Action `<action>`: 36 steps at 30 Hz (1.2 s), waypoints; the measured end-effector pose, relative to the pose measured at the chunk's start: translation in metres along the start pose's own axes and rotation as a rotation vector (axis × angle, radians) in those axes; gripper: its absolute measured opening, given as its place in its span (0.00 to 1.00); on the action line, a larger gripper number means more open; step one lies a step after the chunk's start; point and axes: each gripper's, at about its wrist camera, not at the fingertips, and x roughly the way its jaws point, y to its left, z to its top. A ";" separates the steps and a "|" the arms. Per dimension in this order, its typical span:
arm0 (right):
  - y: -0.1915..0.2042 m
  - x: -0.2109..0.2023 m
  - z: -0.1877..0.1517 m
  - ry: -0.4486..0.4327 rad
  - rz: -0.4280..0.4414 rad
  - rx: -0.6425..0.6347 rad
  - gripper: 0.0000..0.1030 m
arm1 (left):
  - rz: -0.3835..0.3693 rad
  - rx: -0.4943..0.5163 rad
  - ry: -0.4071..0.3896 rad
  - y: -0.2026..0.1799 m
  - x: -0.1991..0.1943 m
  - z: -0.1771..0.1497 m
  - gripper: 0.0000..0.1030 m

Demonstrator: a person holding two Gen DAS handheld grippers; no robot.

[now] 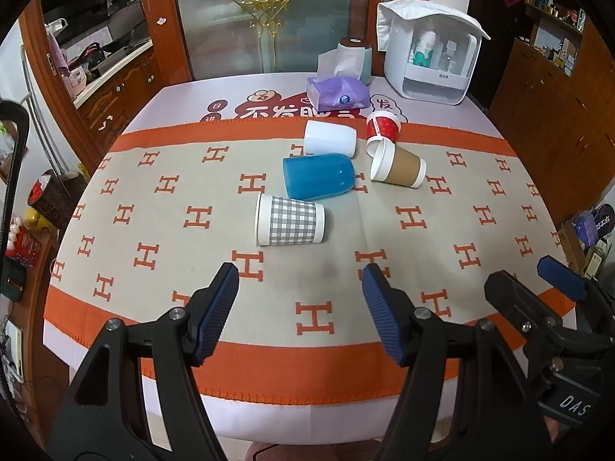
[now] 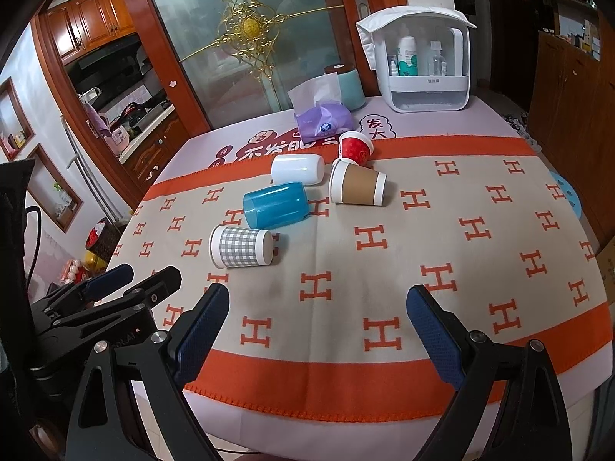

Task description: Flip cup upside down

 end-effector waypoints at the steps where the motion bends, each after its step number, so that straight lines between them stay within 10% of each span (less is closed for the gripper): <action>1: 0.000 0.000 0.000 0.000 -0.001 0.001 0.92 | 0.001 0.000 -0.002 0.000 -0.001 0.000 0.62; 36: 0.001 0.005 0.018 0.004 0.016 0.049 0.92 | -0.039 0.095 0.052 -0.002 0.005 0.016 0.61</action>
